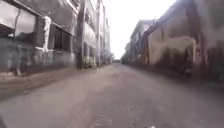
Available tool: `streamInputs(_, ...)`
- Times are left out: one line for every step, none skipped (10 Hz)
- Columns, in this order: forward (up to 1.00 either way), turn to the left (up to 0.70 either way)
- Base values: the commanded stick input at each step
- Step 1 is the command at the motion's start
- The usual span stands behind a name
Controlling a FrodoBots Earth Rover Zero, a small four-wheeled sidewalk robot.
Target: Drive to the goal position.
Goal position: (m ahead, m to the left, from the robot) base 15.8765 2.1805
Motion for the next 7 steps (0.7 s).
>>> streamInputs(0.50,0.00)
streamInputs(0.50,0.00)
streamInputs(0.50,0.00)
streamInputs(0.50,0.00)
streamInputs(0.50,0.00)
streamInputs(0.50,0.00)
streamInputs(0.50,0.00)
